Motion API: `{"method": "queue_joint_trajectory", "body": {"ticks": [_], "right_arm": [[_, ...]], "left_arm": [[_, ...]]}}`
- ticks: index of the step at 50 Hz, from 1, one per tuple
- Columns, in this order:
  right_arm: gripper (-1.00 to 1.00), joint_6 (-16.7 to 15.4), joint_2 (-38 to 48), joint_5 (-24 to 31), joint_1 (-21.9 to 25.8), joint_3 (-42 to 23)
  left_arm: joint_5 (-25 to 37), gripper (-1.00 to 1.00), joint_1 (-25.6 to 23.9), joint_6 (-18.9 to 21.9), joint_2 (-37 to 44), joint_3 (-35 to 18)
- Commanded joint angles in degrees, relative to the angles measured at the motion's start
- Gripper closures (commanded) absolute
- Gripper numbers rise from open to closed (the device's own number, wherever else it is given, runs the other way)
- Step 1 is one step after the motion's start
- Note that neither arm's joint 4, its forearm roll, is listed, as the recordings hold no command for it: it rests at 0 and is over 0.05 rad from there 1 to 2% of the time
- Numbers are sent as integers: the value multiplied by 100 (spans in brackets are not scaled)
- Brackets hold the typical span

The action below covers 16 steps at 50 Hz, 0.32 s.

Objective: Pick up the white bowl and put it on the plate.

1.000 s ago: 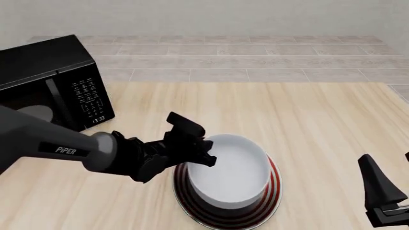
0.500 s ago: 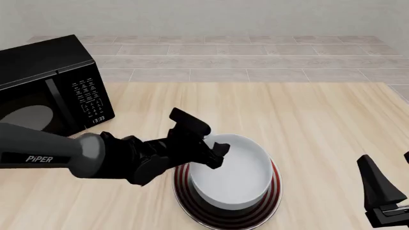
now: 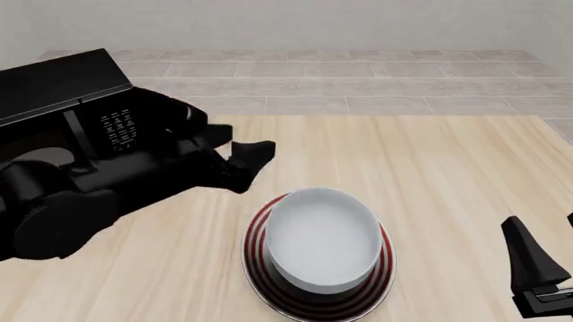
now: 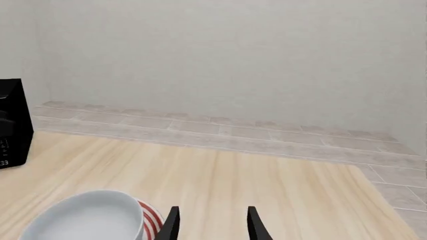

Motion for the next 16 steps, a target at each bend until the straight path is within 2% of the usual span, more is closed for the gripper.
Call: {"method": "queue_joint_trajectory", "body": {"ticks": [1,12,16], "right_arm": [[-100,9,5,7,-9,-4],[-100,12,6,27,-43,-3],[-100,14,8,35,-34,-2]], "left_arm": [[809,-100,383,-46,-1593,169],[1760,-100,963,-140,-2941,-23],[2056,-100,1256,-288,-3420,-23]]}}
